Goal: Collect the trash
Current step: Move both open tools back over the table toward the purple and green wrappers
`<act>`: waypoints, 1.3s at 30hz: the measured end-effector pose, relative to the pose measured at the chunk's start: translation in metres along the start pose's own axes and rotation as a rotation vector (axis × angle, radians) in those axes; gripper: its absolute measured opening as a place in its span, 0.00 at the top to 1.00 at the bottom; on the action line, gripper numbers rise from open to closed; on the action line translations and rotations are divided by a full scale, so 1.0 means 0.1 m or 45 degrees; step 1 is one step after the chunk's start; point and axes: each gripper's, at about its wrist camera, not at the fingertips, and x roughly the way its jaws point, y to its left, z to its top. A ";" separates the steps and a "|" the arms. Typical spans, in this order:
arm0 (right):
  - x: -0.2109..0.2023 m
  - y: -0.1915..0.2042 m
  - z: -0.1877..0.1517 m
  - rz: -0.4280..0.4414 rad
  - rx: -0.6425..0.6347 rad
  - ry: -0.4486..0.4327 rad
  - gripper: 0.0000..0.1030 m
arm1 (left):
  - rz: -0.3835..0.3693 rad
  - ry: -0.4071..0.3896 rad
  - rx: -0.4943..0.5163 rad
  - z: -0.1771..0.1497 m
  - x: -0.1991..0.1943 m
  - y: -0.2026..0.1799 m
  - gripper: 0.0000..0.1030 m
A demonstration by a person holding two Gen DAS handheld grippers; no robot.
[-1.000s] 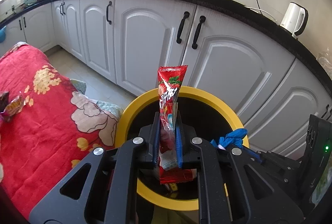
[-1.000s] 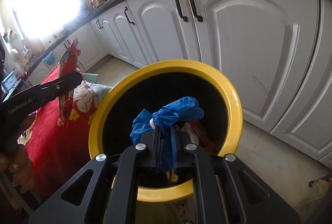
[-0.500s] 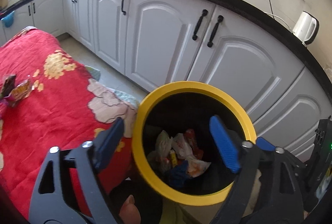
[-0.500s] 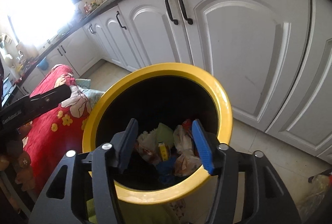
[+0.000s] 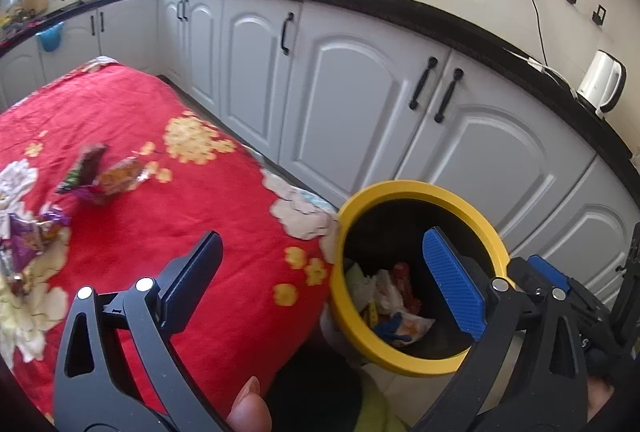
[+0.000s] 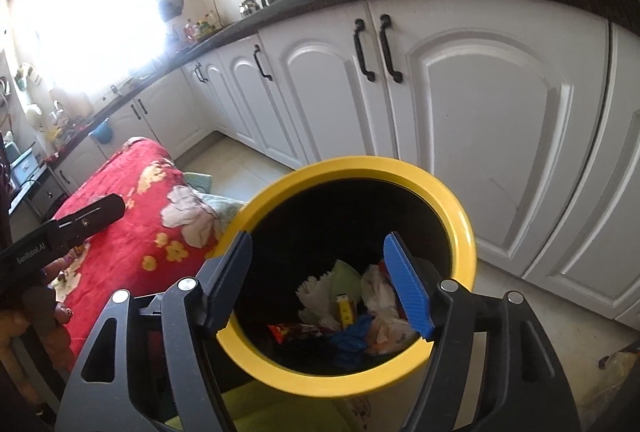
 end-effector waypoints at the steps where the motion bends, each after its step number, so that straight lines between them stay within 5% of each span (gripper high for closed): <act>1: -0.01 0.04 0.01 0.008 -0.006 -0.003 0.36 | 0.013 -0.012 -0.002 0.00 -0.04 0.05 0.11; 39: 0.11 1.83 0.35 0.316 -0.259 -0.025 0.33 | 0.301 -0.210 -0.266 0.08 -0.93 1.68 0.11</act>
